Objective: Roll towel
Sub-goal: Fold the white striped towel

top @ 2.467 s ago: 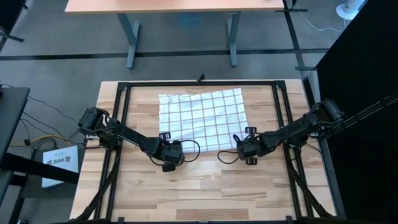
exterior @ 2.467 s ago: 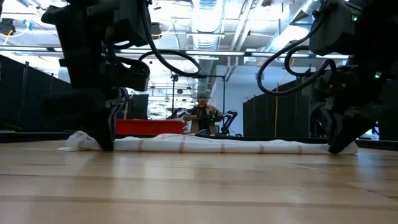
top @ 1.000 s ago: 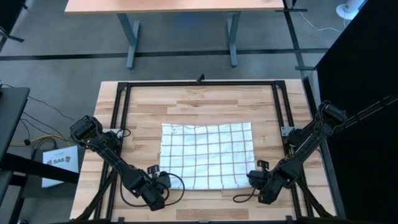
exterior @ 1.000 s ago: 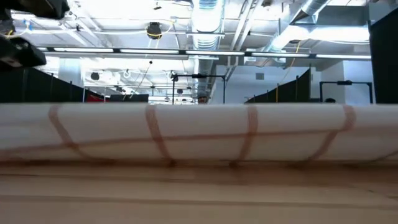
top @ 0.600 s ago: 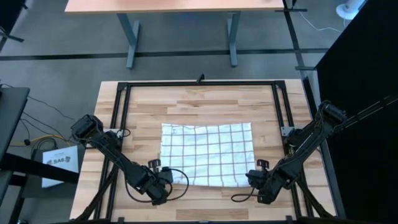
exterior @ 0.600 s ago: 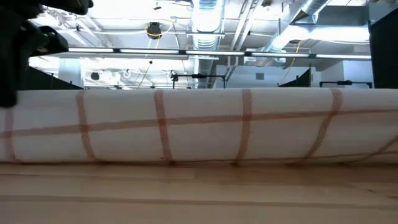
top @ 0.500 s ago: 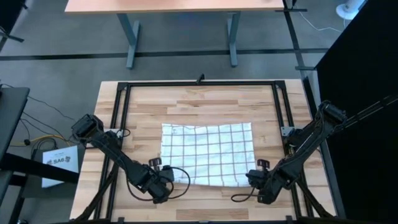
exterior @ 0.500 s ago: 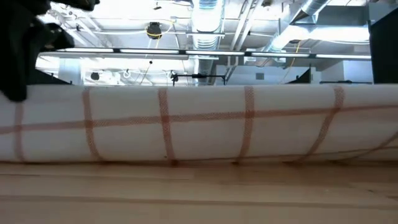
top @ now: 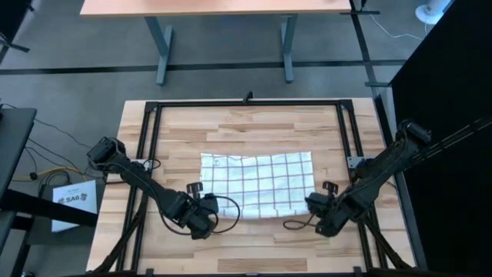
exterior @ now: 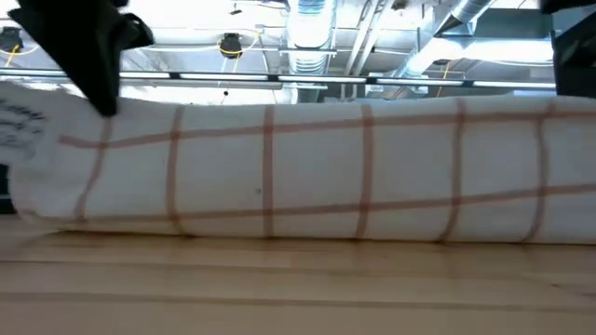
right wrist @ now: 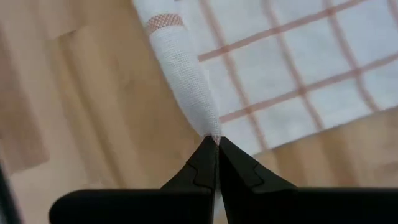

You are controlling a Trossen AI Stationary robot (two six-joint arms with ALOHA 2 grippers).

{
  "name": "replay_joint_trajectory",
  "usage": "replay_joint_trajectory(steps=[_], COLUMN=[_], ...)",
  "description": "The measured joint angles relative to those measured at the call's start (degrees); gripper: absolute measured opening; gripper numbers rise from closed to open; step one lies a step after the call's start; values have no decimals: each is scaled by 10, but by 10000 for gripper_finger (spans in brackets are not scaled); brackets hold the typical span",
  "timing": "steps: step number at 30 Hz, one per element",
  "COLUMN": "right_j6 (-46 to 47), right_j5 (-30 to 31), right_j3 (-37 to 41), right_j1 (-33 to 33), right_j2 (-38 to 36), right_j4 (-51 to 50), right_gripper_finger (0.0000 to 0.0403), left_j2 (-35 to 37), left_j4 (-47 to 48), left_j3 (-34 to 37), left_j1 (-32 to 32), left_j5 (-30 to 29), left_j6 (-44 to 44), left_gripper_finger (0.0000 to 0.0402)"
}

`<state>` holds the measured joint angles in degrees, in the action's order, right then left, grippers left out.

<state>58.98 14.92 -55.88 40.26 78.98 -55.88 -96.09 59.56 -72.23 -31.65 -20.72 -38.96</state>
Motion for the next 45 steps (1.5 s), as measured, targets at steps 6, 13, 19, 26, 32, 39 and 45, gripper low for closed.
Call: replay_joint_trajectory(steps=[6,13,19,26,32,39,45], right_j6=[-8,-13,-36,-96,-143,-145,-161], right_j5=[-1,-35,-59,-62,-63,-63,-63], right_j3=[16,85,127,130,131,131,131], right_j1=[-46,-79,-114,-153,-184,-219,-227], right_j2=[1,1,1,1,1,1,1], right_j4=[-18,42,89,107,112,86,79], right_gripper_finger=[0,0,0,0,11,99,169], left_j2=[0,-1,-1,-1,-1,1,47], left_j4=[-24,-97,-114,-114,-112,-82,-80], left_j3=[52,96,122,130,132,132,131], left_j1=[37,55,66,67,67,67,74], left_j5=[0,2,-3,-7,-10,-10,-11], left_j6=[17,37,42,32,27,4,-17], left_gripper_finger=[0,0,0,0,0,0,0])
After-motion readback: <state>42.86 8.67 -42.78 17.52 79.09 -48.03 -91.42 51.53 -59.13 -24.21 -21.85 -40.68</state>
